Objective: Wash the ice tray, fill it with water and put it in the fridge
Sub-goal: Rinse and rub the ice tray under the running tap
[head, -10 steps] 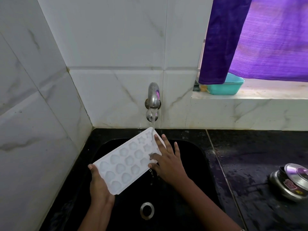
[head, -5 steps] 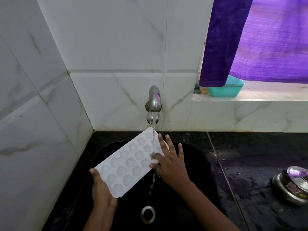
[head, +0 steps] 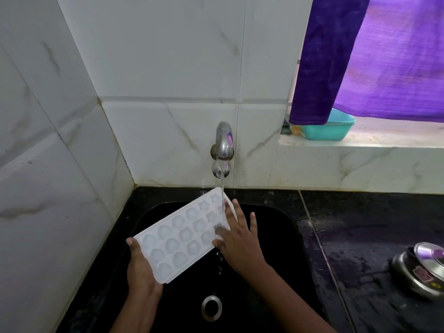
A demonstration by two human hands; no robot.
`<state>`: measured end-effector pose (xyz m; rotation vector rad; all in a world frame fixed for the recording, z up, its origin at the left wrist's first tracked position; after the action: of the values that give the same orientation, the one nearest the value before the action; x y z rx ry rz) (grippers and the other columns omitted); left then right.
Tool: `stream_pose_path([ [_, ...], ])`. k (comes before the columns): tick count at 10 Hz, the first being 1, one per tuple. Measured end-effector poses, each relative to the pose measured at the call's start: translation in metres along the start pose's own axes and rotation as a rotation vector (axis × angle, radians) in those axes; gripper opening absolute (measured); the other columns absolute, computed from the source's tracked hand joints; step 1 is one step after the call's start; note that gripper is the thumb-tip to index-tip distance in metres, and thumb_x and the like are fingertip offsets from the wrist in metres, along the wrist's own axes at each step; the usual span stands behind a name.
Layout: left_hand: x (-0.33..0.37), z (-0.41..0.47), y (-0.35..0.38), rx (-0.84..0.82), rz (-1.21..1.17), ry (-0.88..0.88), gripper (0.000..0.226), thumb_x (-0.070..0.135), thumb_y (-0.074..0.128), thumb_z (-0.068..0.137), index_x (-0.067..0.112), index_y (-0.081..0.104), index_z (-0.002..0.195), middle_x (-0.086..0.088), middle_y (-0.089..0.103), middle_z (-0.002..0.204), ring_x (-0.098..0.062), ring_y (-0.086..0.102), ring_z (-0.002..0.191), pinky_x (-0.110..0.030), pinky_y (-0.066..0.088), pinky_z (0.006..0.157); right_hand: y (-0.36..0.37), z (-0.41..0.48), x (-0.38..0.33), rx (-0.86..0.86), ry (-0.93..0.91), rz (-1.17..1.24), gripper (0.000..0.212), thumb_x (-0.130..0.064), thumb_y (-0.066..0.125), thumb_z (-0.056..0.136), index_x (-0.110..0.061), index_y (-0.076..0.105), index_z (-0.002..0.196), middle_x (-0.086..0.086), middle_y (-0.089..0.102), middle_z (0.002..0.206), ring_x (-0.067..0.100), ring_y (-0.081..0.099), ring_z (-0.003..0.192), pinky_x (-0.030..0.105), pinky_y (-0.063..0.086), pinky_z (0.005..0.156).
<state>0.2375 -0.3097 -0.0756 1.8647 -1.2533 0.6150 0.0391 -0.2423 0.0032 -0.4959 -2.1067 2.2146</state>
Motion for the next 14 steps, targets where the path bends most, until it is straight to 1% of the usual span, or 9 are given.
stream_pose_path([
  [2,-0.017,0.004,-0.006,0.018,-0.018,-0.053,0.08,0.072,0.03,0.091,0.015,0.036,0.147,-0.011,0.041,0.15,-0.033,0.043,0.135,-0.044,0.037,0.105,-0.005,0.002,0.002,0.042,0.015,-0.045,0.033,-0.048,0.046,0.093,-0.029,0.056,0.119,-0.002,-0.031,0.151,0.021,-0.042,0.131,0.052,-0.023,0.106],
  [3,-0.014,-0.004,0.008,-0.098,-0.163,-0.114,0.068,0.073,0.035,0.089,0.021,0.052,0.13,-0.011,0.056,0.131,-0.033,0.058,0.104,-0.042,0.041,0.091,0.006,-0.004,0.002,0.017,0.016,0.035,0.033,-0.041,0.041,0.096,-0.033,0.049,0.127,-0.003,-0.03,0.154,0.017,-0.045,0.128,0.054,-0.015,0.11],
  [5,-0.019,-0.006,-0.012,0.008,-0.117,-0.078,0.066,0.071,0.042,0.089,0.012,0.058,0.114,-0.015,0.06,0.121,-0.032,0.06,0.092,-0.039,0.046,0.075,0.001,-0.016,0.015,0.077,-0.025,0.113,0.029,-0.049,0.05,0.088,-0.039,0.054,0.115,-0.016,-0.034,0.146,0.015,-0.034,0.139,0.044,-0.021,0.109],
  [6,-0.024,-0.008,-0.007,-0.06,-0.187,-0.136,0.07,0.069,0.04,0.09,0.016,0.048,0.134,-0.015,0.049,0.14,-0.034,0.052,0.112,-0.042,0.038,0.095,-0.011,-0.022,0.026,0.22,0.045,0.136,0.044,-0.052,0.058,0.082,-0.034,0.054,0.122,-0.012,-0.02,0.154,0.012,-0.029,0.14,0.042,-0.014,0.111],
  [7,-0.017,-0.006,-0.015,0.006,-0.076,-0.024,0.07,0.069,0.034,0.093,0.014,0.05,0.134,-0.012,0.054,0.136,-0.032,0.056,0.117,-0.044,0.045,0.092,-0.016,-0.021,0.041,0.227,0.139,0.168,0.047,-0.06,0.056,0.082,-0.033,0.055,0.12,-0.013,-0.018,0.153,0.007,-0.032,0.136,0.041,-0.01,0.113],
  [8,-0.013,-0.009,-0.014,0.017,-0.108,0.017,0.061,0.07,0.038,0.091,0.015,0.061,0.106,-0.009,0.067,0.101,-0.027,0.064,0.086,-0.039,0.047,0.064,-0.018,-0.013,0.045,0.192,0.173,0.191,0.041,-0.063,0.047,0.087,-0.03,0.061,0.109,-0.012,-0.018,0.153,0.006,-0.035,0.133,0.042,-0.01,0.113],
  [9,-0.009,-0.008,-0.017,0.047,-0.114,0.029,0.063,0.07,0.042,0.089,0.014,0.059,0.111,-0.006,0.066,0.09,-0.027,0.063,0.082,-0.036,0.046,0.062,-0.009,-0.006,0.031,0.128,0.107,0.13,0.042,-0.058,0.046,0.089,-0.031,0.057,0.12,-0.006,-0.015,0.158,0.009,-0.038,0.132,0.047,-0.01,0.113],
  [12,-0.009,-0.009,-0.024,0.006,-0.106,-0.004,0.068,0.073,0.038,0.089,0.017,0.056,0.124,-0.011,0.062,0.12,-0.035,0.06,0.109,-0.04,0.048,0.07,0.006,-0.002,0.022,0.083,0.144,0.078,0.04,-0.057,0.043,0.091,-0.035,0.052,0.123,-0.002,-0.018,0.159,0.014,-0.042,0.13,0.051,-0.014,0.111],
  [14,0.0,-0.004,-0.038,0.084,-0.099,0.072,0.057,0.075,0.043,0.086,0.021,0.063,0.095,-0.005,0.069,0.091,-0.028,0.066,0.084,-0.039,0.05,0.064,0.005,0.002,0.017,0.053,0.122,0.138,0.035,-0.056,0.049,0.088,-0.034,0.058,0.114,-0.004,-0.011,0.16,0.014,-0.03,0.14,0.05,-0.011,0.112],
])
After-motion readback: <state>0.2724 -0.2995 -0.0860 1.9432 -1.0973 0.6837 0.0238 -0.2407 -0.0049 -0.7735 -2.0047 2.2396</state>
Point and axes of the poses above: each hand's wrist, its own z-axis towards the middle knuckle, its own y-axis out of the palm, x = y × z, the point moved 9 cm from there along z, towards the middle knuckle
